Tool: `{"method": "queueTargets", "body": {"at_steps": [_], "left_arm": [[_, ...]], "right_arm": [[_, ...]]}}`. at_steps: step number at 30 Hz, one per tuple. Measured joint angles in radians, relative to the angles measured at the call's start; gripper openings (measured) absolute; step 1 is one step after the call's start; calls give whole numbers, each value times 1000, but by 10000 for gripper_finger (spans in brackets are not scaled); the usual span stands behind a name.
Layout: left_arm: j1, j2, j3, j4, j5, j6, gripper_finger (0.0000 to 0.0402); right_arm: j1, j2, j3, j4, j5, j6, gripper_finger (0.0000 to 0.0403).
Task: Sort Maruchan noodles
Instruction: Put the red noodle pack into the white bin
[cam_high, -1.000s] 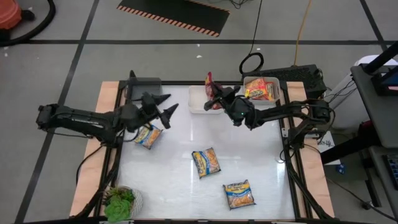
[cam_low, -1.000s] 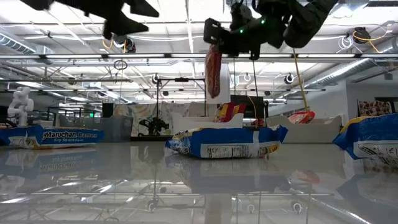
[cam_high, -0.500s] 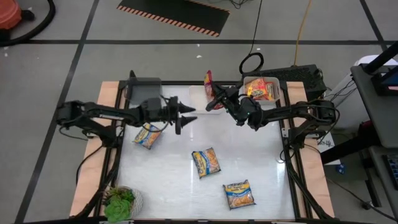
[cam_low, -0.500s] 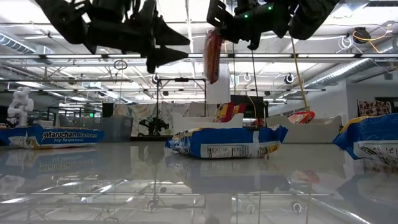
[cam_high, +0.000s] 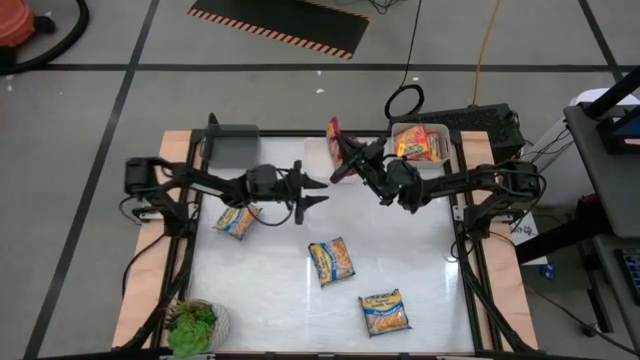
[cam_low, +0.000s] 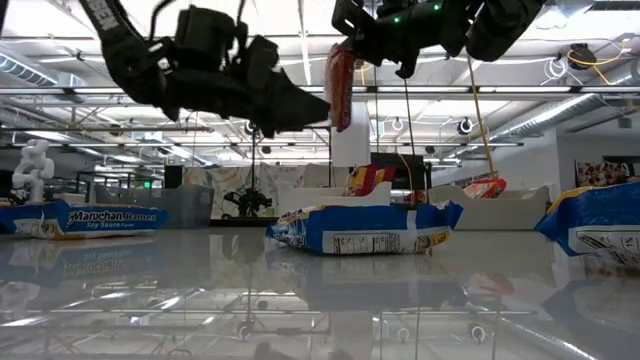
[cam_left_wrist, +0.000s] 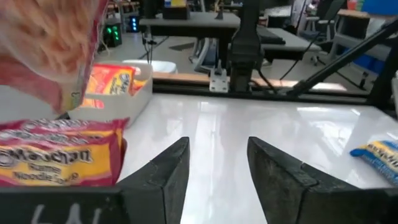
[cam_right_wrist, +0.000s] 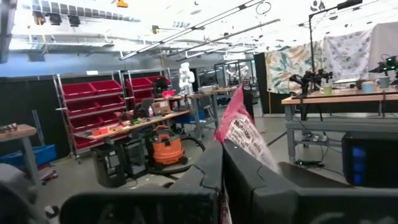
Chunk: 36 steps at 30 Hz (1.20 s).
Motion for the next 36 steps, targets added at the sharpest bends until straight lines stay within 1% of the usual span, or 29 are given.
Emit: {"method": "queueTargets", "body": {"at_steps": [6, 9, 11, 13, 15, 17, 19, 28, 33, 36], "left_arm": [[-2, 128, 122, 5, -13, 33, 146], [-11, 171, 174, 6, -63, 39, 137], [-21, 188, 194, 5, -114, 65, 129], [-30, 192, 197, 1, -168, 102, 121], [-35, 192, 197, 0, -231, 137, 112], [-37, 189, 197, -3, -291, 153, 104], [-33, 187, 197, -2, -330, 157, 99], [0, 187, 197, -28, -358, 157, 94], [12, 187, 197, -73, -459, 152, 94], [23, 187, 196, -94, -471, 130, 94]], "right_arm": [[25, 0, 0, -13, 1, 7, 0], [40, 0, 0, -49, 4, 16, 0], [49, 0, 0, -76, 7, 32, 0], [58, 0, 0, -91, 19, 34, 0], [68, 0, 0, -110, 56, 33, 0], [76, 0, 0, -130, 80, 31, 0], [80, 0, 0, -140, 84, 34, 0], [80, 0, 0, -266, 86, 115, 0], [59, 0, -29, -281, 84, 170, 0], [46, 0, -64, -254, 83, 197, 0]]}}
